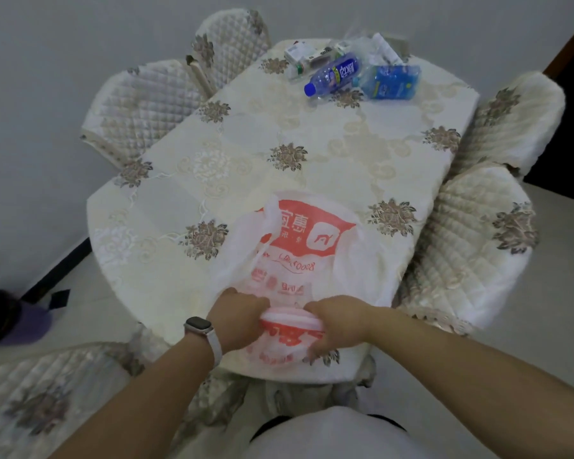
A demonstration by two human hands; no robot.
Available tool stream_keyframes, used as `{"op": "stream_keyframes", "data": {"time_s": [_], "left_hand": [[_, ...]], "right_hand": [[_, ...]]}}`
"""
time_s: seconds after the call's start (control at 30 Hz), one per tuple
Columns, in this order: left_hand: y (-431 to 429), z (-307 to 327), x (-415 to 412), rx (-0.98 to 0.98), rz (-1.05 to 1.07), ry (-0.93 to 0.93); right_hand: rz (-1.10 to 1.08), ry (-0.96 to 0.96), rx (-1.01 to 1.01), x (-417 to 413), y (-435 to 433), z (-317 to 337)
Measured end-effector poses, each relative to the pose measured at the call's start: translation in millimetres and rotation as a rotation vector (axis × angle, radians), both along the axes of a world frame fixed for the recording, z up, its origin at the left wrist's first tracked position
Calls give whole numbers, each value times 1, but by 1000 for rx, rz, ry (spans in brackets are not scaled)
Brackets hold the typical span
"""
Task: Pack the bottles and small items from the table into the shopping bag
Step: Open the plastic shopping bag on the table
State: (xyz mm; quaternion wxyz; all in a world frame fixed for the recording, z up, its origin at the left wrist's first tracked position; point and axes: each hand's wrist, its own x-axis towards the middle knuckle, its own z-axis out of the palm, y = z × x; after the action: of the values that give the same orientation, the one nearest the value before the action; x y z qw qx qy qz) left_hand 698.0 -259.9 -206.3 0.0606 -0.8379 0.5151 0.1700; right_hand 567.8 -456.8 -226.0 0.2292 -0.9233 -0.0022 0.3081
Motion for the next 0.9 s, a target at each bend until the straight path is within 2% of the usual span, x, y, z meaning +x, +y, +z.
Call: {"op": "stream_keyframes", "data": {"time_s": [0.07,0.13,0.27,0.4,0.53,0.63,0.7,0.8,0.9], "left_hand": [[4,-1,0,-204,27,-34],[5,1,1,-424,47,-139],[1,17,1,-635,58,-245],[4,20,2,-579,-109,-165],[13,1,-3,-371,-178,-93],[16,-13,-18,-197,-152,-32],[14,-12,-28,-214,-99,18],[-3,6,-33,-368,-4,127],[-30,22,-24,-498,-30,47]], "right_hand": [[7,-42,-39,-6,-2,2],[-12,-187,-112,-9,-7,7],[-79,-481,-276,-8,-33,20],[-66,-657,-425,-12,-67,26],[-66,-612,-520,-18,-85,17],[-10,-540,-458,-30,-80,11],[61,-451,-389,-38,-75,10],[88,-382,-259,-43,-70,20],[-31,-412,-114,-33,-68,30]]}}
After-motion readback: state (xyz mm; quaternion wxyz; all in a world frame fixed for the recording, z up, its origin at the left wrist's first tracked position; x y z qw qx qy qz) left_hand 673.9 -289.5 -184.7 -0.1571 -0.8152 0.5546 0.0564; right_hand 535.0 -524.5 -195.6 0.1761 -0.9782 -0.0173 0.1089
